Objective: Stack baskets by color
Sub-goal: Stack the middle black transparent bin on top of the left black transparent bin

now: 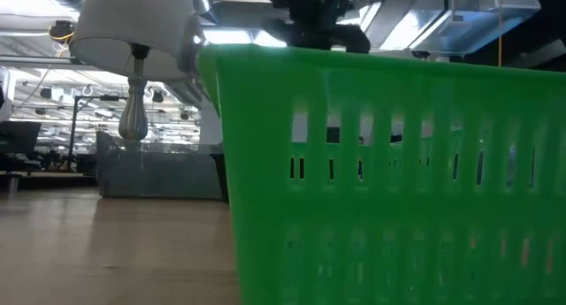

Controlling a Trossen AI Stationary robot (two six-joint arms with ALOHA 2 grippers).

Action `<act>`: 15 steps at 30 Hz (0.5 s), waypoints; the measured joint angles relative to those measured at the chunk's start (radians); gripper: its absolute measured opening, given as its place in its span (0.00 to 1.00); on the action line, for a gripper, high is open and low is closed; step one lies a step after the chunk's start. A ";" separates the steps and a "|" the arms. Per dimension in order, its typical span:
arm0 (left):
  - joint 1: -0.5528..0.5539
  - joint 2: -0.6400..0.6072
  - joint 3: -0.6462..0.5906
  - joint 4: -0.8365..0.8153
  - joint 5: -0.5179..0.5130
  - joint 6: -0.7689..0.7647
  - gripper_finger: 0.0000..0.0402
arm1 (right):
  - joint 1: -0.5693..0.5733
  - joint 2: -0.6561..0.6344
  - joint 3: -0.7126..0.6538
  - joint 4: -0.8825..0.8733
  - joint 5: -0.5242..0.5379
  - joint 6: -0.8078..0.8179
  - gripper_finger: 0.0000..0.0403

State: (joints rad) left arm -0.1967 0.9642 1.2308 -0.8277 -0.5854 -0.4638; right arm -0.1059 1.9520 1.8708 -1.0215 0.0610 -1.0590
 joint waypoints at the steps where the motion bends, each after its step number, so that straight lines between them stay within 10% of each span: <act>1: 0.000 -0.010 0.000 -0.010 -0.025 -0.014 0.14 | 0.008 0.000 0.000 0.013 -0.022 -0.002 0.00; 15: 0.000 -0.081 0.000 -0.013 -0.086 -0.026 0.14 | 0.039 0.016 -0.063 0.243 -0.230 0.063 0.00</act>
State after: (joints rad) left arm -0.1967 0.8834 1.2308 -0.8411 -0.6718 -0.4896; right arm -0.0666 1.9683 1.8076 -0.7787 -0.1691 -0.9964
